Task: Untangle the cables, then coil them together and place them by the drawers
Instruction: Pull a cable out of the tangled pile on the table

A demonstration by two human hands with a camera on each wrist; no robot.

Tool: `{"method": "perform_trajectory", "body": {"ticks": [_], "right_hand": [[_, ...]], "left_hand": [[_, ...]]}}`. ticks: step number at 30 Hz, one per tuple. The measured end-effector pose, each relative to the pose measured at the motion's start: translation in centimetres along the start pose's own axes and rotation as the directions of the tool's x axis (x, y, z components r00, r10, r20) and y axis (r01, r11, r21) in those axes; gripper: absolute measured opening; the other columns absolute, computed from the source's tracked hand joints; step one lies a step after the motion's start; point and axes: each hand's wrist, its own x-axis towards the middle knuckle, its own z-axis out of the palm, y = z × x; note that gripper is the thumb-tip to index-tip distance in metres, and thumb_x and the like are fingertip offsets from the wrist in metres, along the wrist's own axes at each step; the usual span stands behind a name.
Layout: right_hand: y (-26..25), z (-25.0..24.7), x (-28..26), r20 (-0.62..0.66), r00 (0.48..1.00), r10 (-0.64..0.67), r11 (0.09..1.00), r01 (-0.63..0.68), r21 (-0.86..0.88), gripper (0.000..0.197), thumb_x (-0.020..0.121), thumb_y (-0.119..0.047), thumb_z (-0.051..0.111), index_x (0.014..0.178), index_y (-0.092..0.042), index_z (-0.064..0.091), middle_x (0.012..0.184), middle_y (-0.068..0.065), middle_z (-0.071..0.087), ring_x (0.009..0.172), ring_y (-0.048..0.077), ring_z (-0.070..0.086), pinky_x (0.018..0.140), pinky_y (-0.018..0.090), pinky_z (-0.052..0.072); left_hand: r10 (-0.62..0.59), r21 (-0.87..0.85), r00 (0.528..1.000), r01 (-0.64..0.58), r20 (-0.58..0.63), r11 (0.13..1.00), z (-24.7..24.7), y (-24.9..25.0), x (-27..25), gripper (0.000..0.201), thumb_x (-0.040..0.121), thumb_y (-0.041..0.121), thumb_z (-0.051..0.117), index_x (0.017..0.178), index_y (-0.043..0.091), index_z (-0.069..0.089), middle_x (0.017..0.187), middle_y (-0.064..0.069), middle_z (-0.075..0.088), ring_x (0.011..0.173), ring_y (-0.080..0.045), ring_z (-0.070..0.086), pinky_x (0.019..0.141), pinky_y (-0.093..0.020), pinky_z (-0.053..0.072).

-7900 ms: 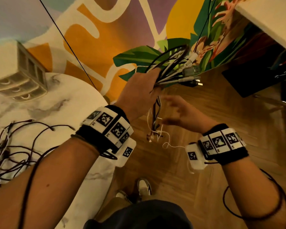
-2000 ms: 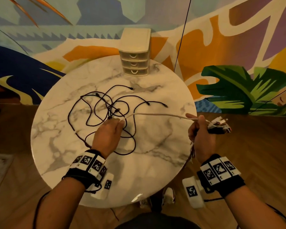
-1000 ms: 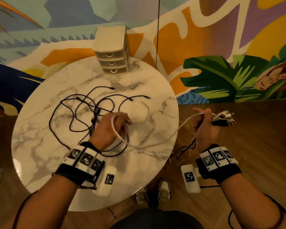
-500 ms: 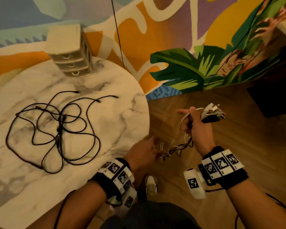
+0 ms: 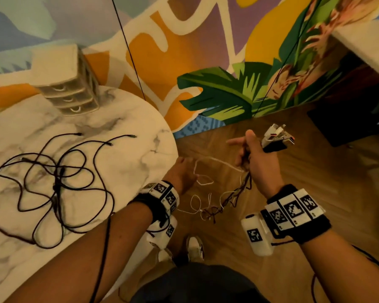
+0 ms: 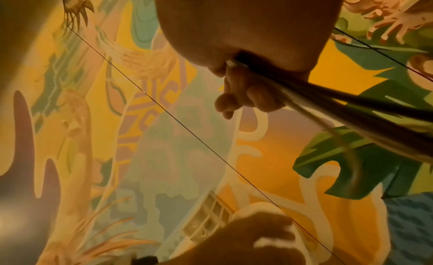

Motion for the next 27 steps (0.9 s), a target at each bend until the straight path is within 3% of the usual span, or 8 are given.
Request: {"method": "perform_trajectory", "body": {"ticks": [3,6,11,13,16,21,24,27], "right_hand": [[-0.7,0.3,0.0,0.029,0.992,-0.123,0.985,0.126,-0.115,0.041,0.101,-0.031,0.032,0.098,-0.014,0.069,0.084,-0.008,0.064,0.071,-0.007,0.058,0.067,0.009,0.044],[-1.7,0.8,0.4,0.107,0.982,-0.155,0.976,0.170,-0.139,0.031,0.100,-0.027,0.039,0.102,-0.013,0.067,0.101,-0.007,0.063,0.096,0.002,0.058,0.091,0.028,0.048],[-3.9,-0.2,1.2,0.328,0.932,-0.152,0.985,0.116,0.126,0.031,0.097,-0.035,0.040,0.116,-0.020,0.060,0.103,-0.001,0.062,0.080,-0.002,0.063,0.067,0.018,0.052],[-2.9,-0.6,1.2,0.472,0.870,-0.143,0.983,0.068,0.173,0.027,0.096,-0.029,0.045,0.120,-0.019,0.053,0.105,0.000,0.060,0.084,0.002,0.065,0.070,0.019,0.052],[1.9,1.0,0.2,0.602,0.798,-0.021,0.996,0.072,-0.060,0.012,0.089,-0.013,0.061,0.079,-0.008,0.059,0.069,-0.003,0.057,0.060,0.013,0.055,0.061,0.022,0.047],[10.5,3.6,1.2,0.259,0.937,0.233,0.960,-0.178,-0.216,0.048,0.092,-0.028,0.057,0.050,-0.021,0.036,0.042,-0.011,0.033,0.037,0.007,0.029,0.045,0.024,0.027],[15.3,2.9,2.2,0.115,0.907,0.405,0.832,-0.313,-0.458,0.048,0.095,-0.034,0.051,0.051,-0.017,0.039,0.047,-0.002,0.040,0.045,0.013,0.039,0.047,0.025,0.032],[19.5,2.7,3.7,0.005,0.803,0.597,0.701,-0.518,-0.491,0.043,0.092,-0.041,0.053,0.072,-0.004,0.057,0.079,0.017,0.067,0.072,0.030,0.062,0.068,0.038,0.054]], "left_hand": [[0.307,-0.234,0.946,-0.323,-0.106,0.917,-1.4,3.0,-1.5,0.061,0.081,0.038,0.066,0.135,0.026,0.040,0.141,-0.002,0.038,0.121,-0.020,0.048,0.101,-0.036,0.042],[0.463,-0.343,0.883,-0.459,-0.074,0.820,-3.4,8.3,-3.4,0.045,0.088,0.014,0.062,0.130,0.014,0.047,0.123,0.005,0.051,0.100,0.007,0.050,0.089,-0.010,0.042],[0.393,-0.738,0.908,-0.364,-0.146,0.569,-5.2,11.7,-3.7,0.016,0.095,0.013,0.041,0.100,0.010,0.056,0.101,-0.023,0.056,0.085,-0.031,0.055,0.079,-0.044,0.047],[0.358,-0.786,0.924,-0.319,-0.135,0.529,-6.0,11.3,-3.4,0.022,0.094,0.021,0.040,0.080,0.017,0.055,0.079,-0.014,0.056,0.072,-0.028,0.054,0.069,-0.040,0.047],[0.284,-0.807,0.943,-0.300,-0.172,0.509,-8.2,11.8,-3.7,0.042,0.097,0.016,0.044,0.055,0.016,0.038,0.045,0.002,0.038,0.037,-0.012,0.031,0.040,-0.023,0.028],[0.480,0.018,0.816,-0.501,-0.321,0.865,-11.5,12.7,-5.2,0.036,0.094,0.023,0.051,0.059,0.017,0.048,0.050,0.008,0.037,0.044,-0.008,0.031,0.048,-0.022,0.023],[0.600,0.501,0.729,-0.403,-0.329,0.765,-14.4,13.5,-7.1,0.022,0.093,0.032,0.046,0.073,0.023,0.045,0.055,0.014,0.031,0.046,-0.005,0.030,0.047,-0.018,0.017],[0.691,0.636,0.617,-0.370,-0.376,0.677,-16.3,13.7,-8.3,0.024,0.090,0.036,0.044,0.072,0.023,0.037,0.050,0.014,0.019,0.043,-0.004,0.017,0.046,-0.021,0.010]]}}
